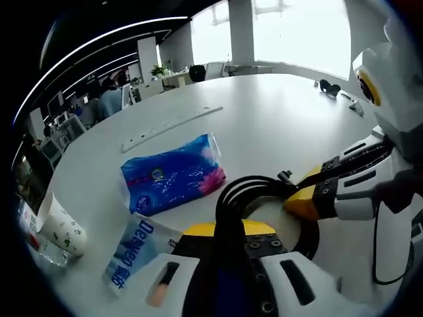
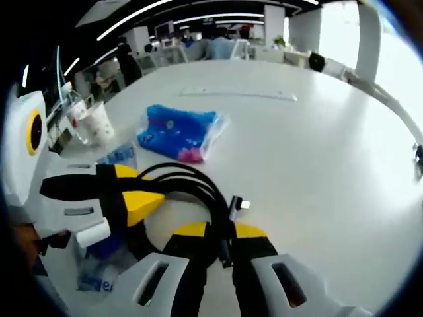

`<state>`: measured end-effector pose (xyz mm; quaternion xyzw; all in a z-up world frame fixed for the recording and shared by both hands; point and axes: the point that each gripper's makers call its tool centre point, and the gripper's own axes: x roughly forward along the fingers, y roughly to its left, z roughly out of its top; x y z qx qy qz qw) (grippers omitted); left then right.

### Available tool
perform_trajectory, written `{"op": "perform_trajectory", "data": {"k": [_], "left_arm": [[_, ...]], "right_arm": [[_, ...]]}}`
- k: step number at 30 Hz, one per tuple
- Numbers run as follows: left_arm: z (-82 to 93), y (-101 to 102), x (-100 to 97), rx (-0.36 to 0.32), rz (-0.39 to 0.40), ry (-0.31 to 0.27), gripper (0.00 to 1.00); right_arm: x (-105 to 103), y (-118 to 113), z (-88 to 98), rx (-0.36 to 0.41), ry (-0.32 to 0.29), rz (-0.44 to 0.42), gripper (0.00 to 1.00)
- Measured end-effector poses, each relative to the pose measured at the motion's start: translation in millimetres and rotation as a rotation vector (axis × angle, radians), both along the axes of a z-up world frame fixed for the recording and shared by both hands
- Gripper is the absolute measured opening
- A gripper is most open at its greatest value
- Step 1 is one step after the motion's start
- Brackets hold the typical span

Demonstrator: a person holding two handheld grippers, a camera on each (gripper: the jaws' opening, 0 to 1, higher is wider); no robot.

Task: Arrange the tabletop items into an orderly group along one side of the table until the central work area is clear of visible clutter.

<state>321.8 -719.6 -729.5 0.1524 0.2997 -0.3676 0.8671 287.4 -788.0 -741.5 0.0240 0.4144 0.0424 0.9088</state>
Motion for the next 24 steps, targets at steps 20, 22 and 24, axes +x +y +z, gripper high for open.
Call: {"op": "perform_trajectory", "data": {"k": [20,22,24], "left_arm": [[18.3,7.6,-23.2,-0.013,-0.020,0.003,0.08],[18.8,5.6,-27.3,-0.017,-0.023,0.007,0.08],[18.8,2.3,-31.5,-0.019,-0.029,0.013,0.08]], "right_arm": [[-17.6,5.8,19.3,-0.016,-0.019,0.054,0.08],[-21.4,3.7,19.7,-0.017,-0.018,0.051,0.08],[-26.1,0.7,20.5,-0.018,-0.014,0.049,0.08]]}}
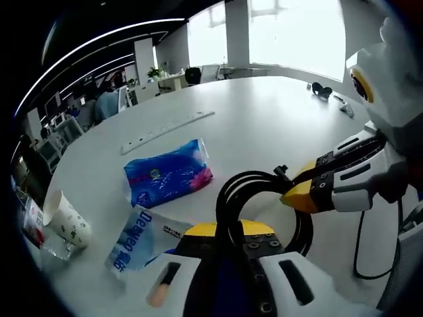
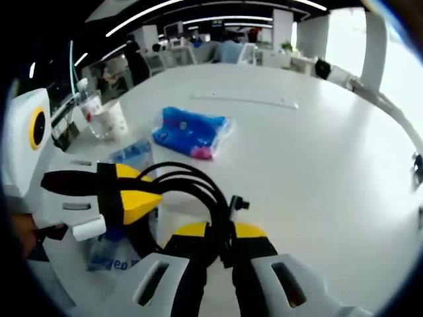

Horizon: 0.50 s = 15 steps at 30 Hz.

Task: Arrange the tabletop items into an orderly group along one side of the table until the central work area is clear of visible clutter.

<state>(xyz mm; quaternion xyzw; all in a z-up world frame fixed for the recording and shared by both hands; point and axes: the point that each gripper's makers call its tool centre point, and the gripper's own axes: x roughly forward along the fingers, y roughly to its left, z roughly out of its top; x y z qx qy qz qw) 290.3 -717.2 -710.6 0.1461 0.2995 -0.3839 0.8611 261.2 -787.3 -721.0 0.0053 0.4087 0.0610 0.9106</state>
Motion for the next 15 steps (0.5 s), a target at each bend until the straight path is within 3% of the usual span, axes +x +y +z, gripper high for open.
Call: {"op": "perform_trajectory", "data": {"k": [15], "left_arm": [[1.0,-40.4,-33.4,-0.011,-0.085,0.024,0.07]], "right_arm": [[-38.0,-37.4,0.5,-0.015,0.021,-0.067,0.08]]}}
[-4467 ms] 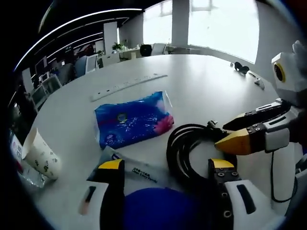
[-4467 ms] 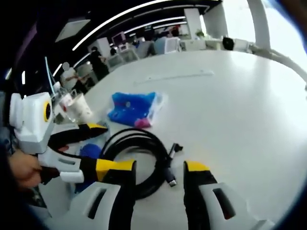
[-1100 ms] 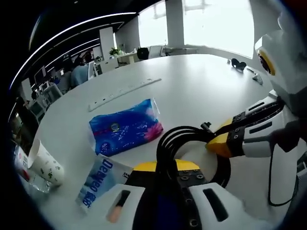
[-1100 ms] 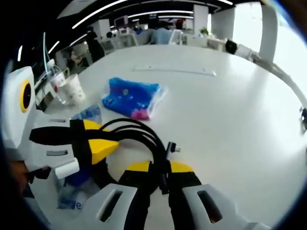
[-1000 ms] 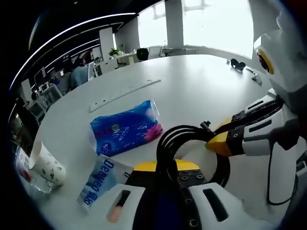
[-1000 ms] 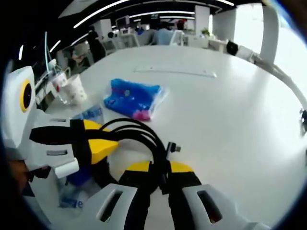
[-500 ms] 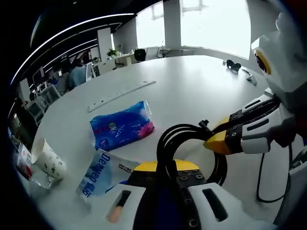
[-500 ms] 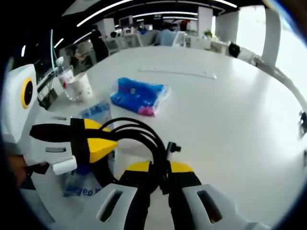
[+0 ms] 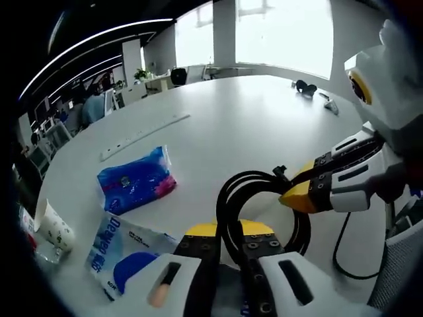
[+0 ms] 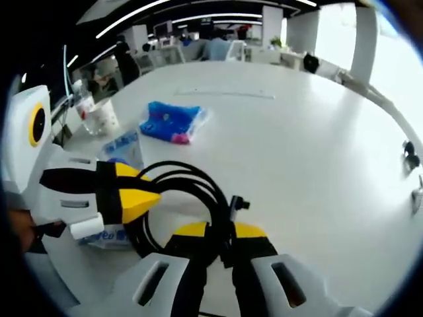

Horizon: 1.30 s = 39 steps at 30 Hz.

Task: Arrange the tabletop items into an orderly group along one side of the table until the central work area is clear of visible clutter.

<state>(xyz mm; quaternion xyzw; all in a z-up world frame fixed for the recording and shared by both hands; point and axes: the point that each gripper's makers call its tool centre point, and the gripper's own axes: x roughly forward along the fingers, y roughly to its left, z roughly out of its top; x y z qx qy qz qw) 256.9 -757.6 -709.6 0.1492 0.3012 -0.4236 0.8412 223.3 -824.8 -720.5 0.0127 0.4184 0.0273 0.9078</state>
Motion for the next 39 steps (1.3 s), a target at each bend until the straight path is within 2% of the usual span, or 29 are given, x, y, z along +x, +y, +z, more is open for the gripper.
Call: {"op": "perform_trajectory", "data": {"k": [6,16,39], "left_arm": [[-4.5,-11.5,-10.8,0.006,-0.031,0.015,0.07],[-14.6,-22.1,-19.1,0.028,-0.059,0.038,0.08],[-27.5,-24.7,-24.2,0.060,-0.062,0.061,0.10]], "right_arm": [[-12.9,-10.7,-5.2,-0.002,0.018,-0.024,0.08],[-22.4,-19.5,-12.3,0.001,0.044,-0.040,0.09],[-29.7,-22.1,-21.4,0.033,0.072,-0.064,0.09]]}}
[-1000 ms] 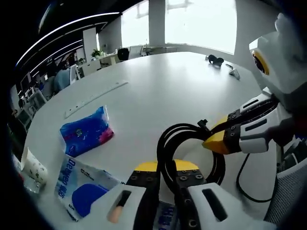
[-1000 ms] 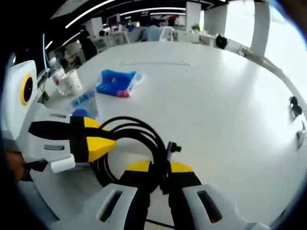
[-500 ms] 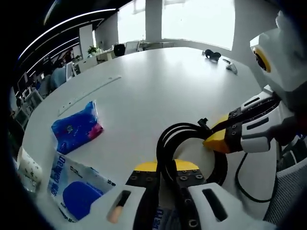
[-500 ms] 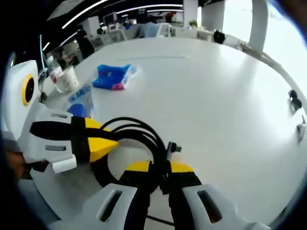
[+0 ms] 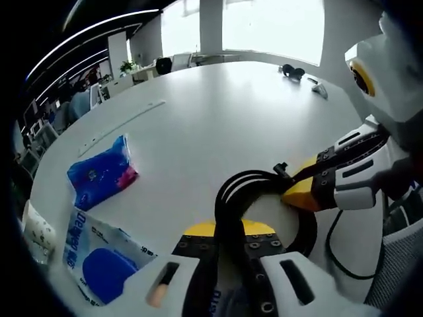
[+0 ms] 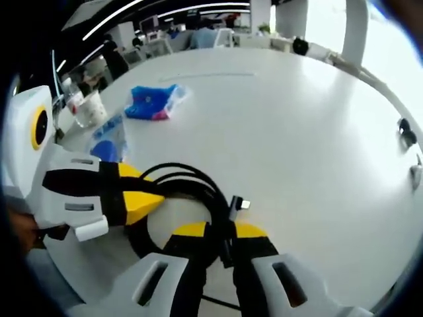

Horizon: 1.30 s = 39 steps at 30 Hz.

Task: Arrange the tabletop items into an orderly group along one side of the table until the central work area is clear of visible clutter.

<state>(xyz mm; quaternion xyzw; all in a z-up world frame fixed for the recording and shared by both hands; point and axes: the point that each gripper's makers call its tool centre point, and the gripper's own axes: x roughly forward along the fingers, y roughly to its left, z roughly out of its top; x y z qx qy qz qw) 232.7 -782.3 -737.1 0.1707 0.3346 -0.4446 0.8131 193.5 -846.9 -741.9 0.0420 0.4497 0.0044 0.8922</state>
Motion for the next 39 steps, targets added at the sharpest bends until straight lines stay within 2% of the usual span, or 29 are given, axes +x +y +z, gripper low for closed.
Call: {"op": "perform_trajectory", "data": {"k": [17,24,27,39], "left_arm": [[-1.6,-0.9,0.4,0.015,-0.014,-0.031,0.14],[2.9,-2.1,2.2,-0.007,-0.009,-0.036,0.16],[4.8,-2.9,2.9,-0.012,-0.007,-0.044,0.20],[16.8,1.3,10.0,-0.035,0.029,-0.064,0.29]], "right_arm": [[-1.3,-0.1,0.4,0.002,-0.011,0.010,0.12],[-3.4,-5.6,1.7,0.004,-0.021,-0.006,0.20],[-0.5,-8.3,6.0,0.017,-0.050,-0.029,0.22],[6.2,-8.3,16.8,0.023,-0.087,-0.044,0.27]]}}
